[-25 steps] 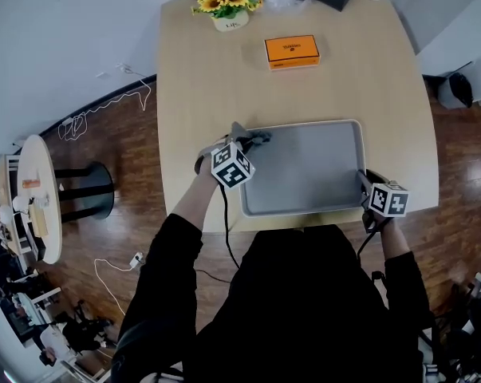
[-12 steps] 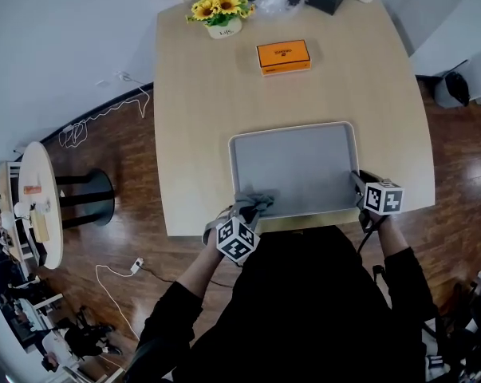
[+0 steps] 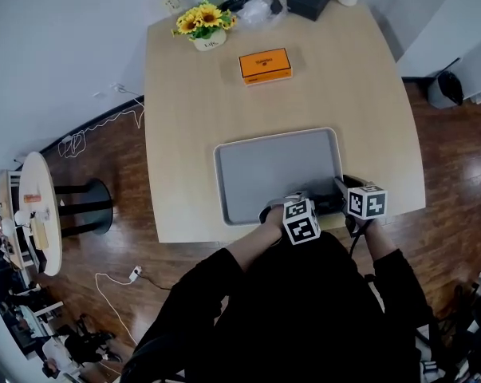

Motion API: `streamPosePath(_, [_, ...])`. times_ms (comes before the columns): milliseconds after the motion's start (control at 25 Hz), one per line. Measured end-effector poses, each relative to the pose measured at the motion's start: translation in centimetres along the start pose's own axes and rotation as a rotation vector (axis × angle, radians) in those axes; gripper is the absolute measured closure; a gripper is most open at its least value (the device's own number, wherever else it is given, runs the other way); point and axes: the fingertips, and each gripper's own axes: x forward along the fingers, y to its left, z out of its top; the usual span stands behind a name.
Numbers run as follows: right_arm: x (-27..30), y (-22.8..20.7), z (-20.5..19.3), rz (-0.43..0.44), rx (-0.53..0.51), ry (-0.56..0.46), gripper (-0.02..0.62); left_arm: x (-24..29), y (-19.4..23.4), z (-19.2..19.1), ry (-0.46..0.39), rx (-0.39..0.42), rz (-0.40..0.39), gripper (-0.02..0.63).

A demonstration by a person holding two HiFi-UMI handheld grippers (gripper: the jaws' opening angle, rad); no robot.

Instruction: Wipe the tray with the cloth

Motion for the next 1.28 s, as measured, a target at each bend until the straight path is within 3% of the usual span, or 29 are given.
streamPosePath(80, [0.0, -0.2, -0.1, 0.010, 0.005, 0.003, 0.488, 0.5, 0.3, 0.9, 0.016, 0.017, 0.005, 0.601])
streamPosePath(160, [-0.1, -0.5, -0.2, 0.015, 0.021, 0.016, 0.486, 0.1, 1.2, 0.5, 0.022, -0.053, 0.027, 0.601])
streamPosePath(320, [0.3, -0.5, -0.3, 0.004, -0.009, 0.095, 0.488, -4.1, 6.5, -2.7, -0.017, -0.395, 0.187, 0.601])
streamPosePath(400, [0.1, -0.5, -0.1, -0.036, -0.065, 0.118, 0.503, -8.5, 9.2, -4.1, -0.118, -0.558, 0.297, 0.601])
streamPosePath(480, [-1.2, -0.4, 1.3, -0.095, -0.113, 0.085, 0.523, -14.4, 11.1, -4.0, -0.258, -0.643, 0.420, 0.601])
streamPosePath(600, [-4.0, 1.5, 5.3, -0.126, -0.152, -0.057, 0.560, -23.6, 12.0, -2.6, -0.488, -0.669, 0.587, 0.601])
streamPosePath(720, [-7.6, 6.0, 10.5, -0.048, -0.198, -0.266, 0.595, -30.9, 11.3, -1.7, -0.679, -0.686, 0.733, 0.600])
streamPosePath(800, [-10.7, 9.9, 13.8, 0.028, -0.250, -0.426, 0.595, -34.1, 10.2, -1.8, -0.753, -0.694, 0.813, 0.600])
streamPosePath(880, [-13.7, 13.5, 16.4, 0.097, -0.302, -0.561, 0.595, -36.0, 8.9, -2.1, -0.783, -0.683, 0.870, 0.600])
streamPosePath(1000, [-16.4, 17.0, 18.3, 0.141, -0.341, -0.671, 0.595, -36.9, 8.1, -3.8, -0.784, -0.682, 0.915, 0.600])
streamPosePath(1160, [-17.6, 18.1, 18.8, 0.128, -0.343, -0.727, 0.595, -36.7, 9.3, -8.9, -0.735, -0.763, 0.971, 0.600])
streamPosePath(1280, [-17.7, 18.0, 18.8, 0.111, -0.332, -0.729, 0.595, -35.8, 10.8, -14.3, -0.685, -0.871, 1.008, 0.598])
